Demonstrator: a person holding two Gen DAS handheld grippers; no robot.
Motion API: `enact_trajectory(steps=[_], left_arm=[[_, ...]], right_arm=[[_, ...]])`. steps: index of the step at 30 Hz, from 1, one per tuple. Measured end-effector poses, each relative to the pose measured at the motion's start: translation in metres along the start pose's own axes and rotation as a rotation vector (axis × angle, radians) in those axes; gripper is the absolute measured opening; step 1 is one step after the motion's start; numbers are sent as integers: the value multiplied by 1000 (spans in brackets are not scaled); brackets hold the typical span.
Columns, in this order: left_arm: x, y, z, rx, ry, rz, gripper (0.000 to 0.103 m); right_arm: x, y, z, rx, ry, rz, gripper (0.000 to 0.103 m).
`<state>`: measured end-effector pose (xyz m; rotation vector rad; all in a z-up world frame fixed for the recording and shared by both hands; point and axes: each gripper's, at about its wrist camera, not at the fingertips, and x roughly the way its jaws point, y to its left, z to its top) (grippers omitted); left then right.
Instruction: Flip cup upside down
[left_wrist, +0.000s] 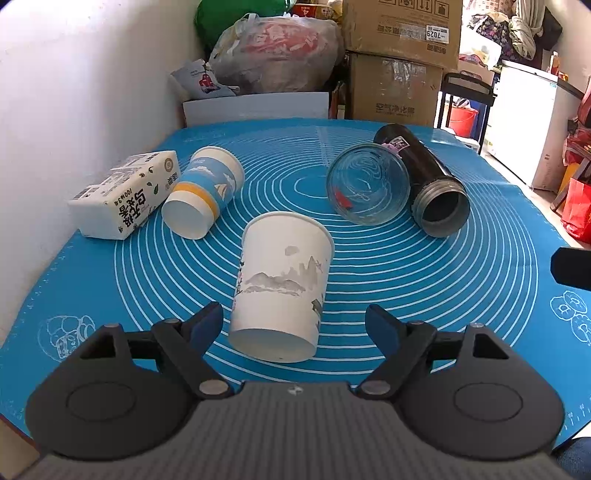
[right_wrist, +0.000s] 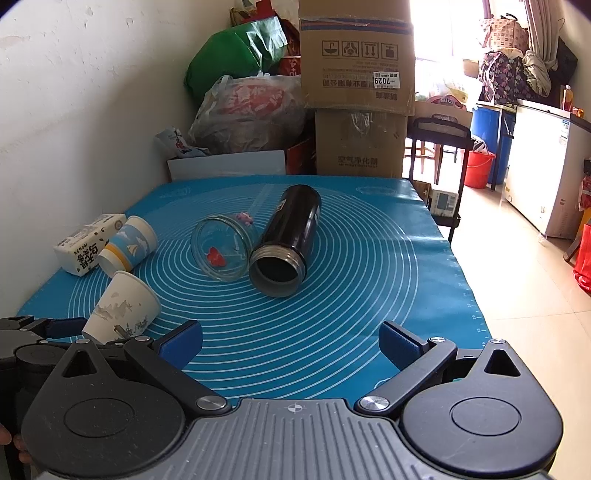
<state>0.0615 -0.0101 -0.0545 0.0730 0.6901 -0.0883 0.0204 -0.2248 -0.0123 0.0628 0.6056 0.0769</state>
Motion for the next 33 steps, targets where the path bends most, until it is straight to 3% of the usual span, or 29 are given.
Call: enact_trajectory(steps=[4,8,13,18,22,33], left_arm=[[-3,3,4,-12,-17,20,85],[-16,12,10,-44,-63,25,92],[-39,29,18,-83,-119,21,97],[-55,51,17,-136,-163,83,98],[-55,76,12,-195,-172,185,98],[-55,115,-5,-279,-179,281,97]], right_arm=[[0,3,4,-21,2,3,103],[0,10,13,-80,5,16,103],[5,39,35,-305,14,24,103],[9,90,54,-669,-3,13,103],[15,137,52,-1008,-15,-22,103],[47,224,-14,-1971,-102,-168,103]])
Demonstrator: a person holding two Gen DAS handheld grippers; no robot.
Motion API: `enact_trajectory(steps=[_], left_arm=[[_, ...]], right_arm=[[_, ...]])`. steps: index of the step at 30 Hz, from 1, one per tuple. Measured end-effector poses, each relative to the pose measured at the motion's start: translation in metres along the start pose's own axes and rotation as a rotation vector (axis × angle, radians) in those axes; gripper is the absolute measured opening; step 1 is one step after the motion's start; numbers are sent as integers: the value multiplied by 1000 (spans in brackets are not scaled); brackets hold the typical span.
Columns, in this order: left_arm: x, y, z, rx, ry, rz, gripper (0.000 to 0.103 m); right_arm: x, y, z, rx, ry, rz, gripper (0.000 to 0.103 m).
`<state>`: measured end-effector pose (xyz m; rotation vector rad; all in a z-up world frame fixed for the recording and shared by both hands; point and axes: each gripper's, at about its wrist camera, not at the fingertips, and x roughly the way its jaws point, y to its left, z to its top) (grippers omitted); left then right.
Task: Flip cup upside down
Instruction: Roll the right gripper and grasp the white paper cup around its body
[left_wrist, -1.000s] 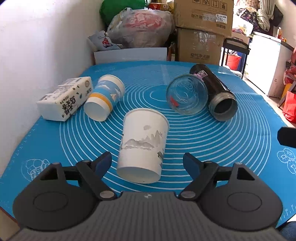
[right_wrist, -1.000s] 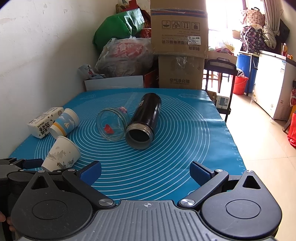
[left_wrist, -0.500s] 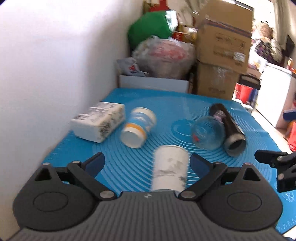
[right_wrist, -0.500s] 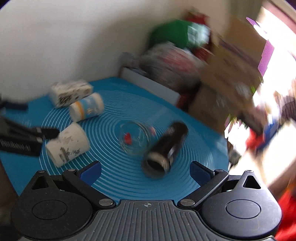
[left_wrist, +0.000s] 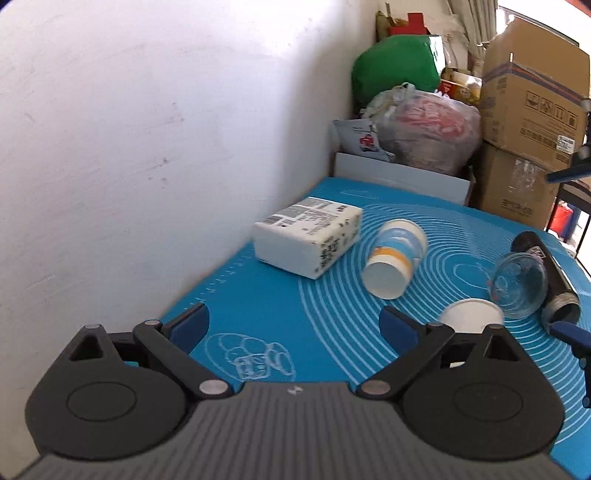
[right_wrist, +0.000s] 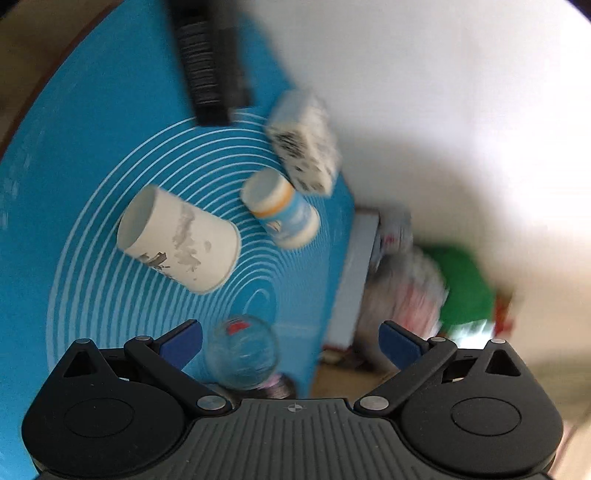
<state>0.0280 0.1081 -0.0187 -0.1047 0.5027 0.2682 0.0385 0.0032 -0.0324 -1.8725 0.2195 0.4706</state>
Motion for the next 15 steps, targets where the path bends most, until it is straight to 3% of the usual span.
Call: enact_trajectory(steps=[8,15], left_arm=[[2,18,-7,-5,-6,33,98],[9,32,-9,-21,4,56,98]], right_arm=[[15,42,39,-470,-53,29,103],[34,75,42,-750,-56,88,103]])
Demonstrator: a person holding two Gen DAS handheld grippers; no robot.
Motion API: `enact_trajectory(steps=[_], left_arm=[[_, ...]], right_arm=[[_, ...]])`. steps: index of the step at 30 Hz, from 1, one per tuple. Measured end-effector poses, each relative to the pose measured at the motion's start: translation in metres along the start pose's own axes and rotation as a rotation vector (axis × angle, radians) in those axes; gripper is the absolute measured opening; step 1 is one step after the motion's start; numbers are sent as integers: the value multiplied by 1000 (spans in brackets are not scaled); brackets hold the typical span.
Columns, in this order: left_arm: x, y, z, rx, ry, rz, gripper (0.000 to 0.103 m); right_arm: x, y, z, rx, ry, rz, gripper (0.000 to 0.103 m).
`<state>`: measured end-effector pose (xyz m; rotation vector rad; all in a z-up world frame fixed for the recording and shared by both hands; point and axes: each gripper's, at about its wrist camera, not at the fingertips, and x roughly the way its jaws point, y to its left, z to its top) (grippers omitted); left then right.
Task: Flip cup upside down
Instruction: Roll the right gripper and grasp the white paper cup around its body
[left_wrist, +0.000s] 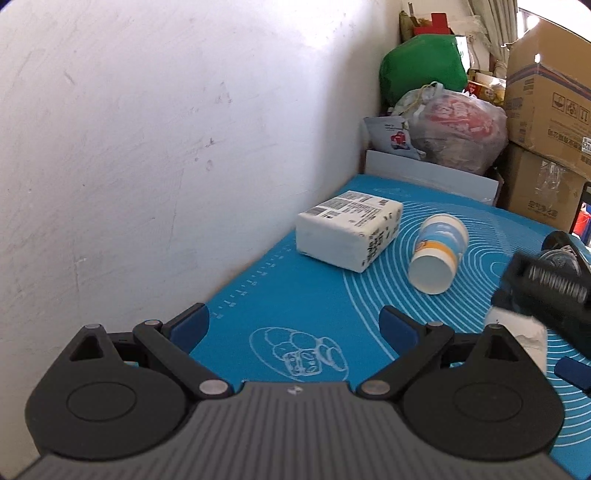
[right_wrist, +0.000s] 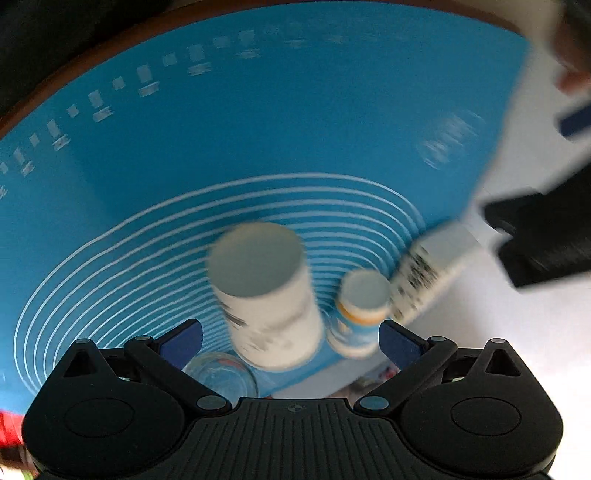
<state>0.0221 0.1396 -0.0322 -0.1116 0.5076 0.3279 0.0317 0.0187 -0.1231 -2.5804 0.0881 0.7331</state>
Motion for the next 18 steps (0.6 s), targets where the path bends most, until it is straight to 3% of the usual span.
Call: enact_trajectory(steps=[7,13,18], left_arm=[[4,2,-2,-1,14,-10,98],[5,1,-3,12,13,-15,98],[6,-1,-3,16,17,-21,98]], right_arm=[[15,-1,12,-77,-23,16,90],[23,-2,17,-31,-28,42,56],[22,-10,2,107,-32,49,54]])
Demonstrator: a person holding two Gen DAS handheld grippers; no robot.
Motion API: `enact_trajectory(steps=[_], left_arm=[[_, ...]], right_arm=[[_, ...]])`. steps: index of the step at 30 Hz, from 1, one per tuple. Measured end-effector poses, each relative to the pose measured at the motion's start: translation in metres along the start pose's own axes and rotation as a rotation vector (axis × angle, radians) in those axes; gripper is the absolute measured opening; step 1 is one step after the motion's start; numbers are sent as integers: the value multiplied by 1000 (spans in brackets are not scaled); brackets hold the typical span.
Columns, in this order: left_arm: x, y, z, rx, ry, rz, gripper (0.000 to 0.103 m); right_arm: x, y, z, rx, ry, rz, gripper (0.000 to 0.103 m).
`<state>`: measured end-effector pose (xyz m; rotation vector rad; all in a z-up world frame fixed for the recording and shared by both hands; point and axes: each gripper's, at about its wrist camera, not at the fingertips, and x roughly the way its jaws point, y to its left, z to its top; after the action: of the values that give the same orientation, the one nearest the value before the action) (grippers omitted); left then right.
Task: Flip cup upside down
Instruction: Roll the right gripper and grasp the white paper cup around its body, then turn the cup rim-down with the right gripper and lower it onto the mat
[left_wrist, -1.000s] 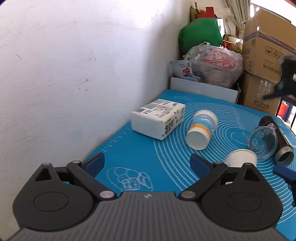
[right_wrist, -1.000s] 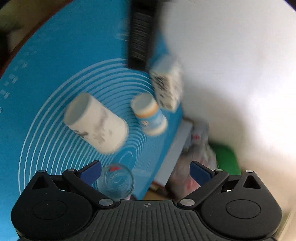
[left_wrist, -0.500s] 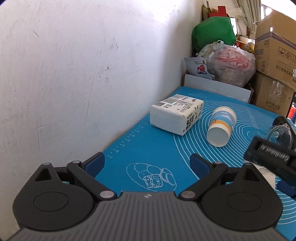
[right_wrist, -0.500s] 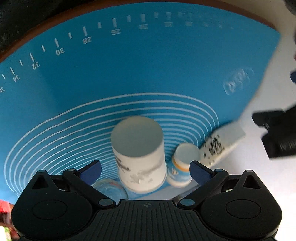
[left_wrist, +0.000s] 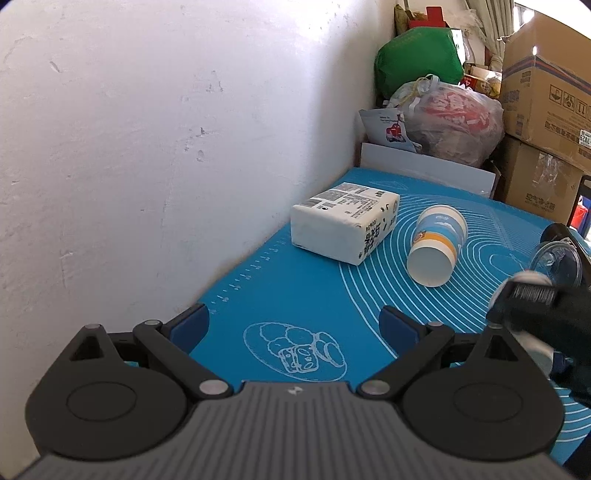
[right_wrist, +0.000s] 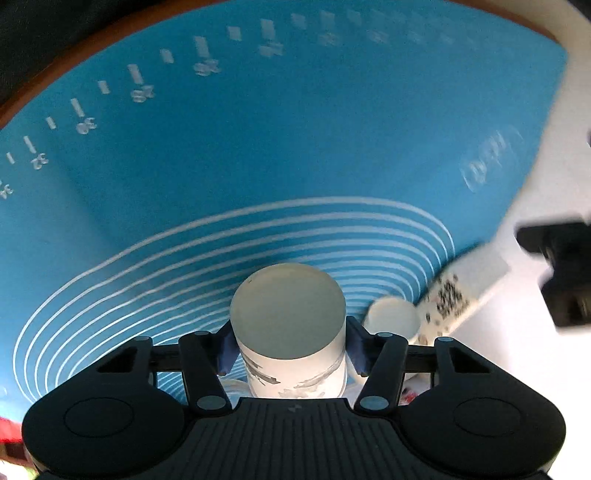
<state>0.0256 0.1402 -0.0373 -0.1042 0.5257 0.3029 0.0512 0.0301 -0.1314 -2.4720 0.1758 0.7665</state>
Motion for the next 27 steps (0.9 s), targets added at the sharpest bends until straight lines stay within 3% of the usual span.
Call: enact_trajectory(steps=[6,11,22,27], left_arm=[[0,-6,3,13,-3,-17,98],[-1,-15,8,24,-7,-38,97],[-3,-48,14,80,-39,-113,97],[-3,-61,13,94,-42,-145,97]], right_arm=[[-7,-34,-32,399,-32,100,53],[-22,-48,-79,878,-88,201,53],[-49,11,-176,1858,-194,202,53],[-30,53,-200,2265,-234,239,53]])
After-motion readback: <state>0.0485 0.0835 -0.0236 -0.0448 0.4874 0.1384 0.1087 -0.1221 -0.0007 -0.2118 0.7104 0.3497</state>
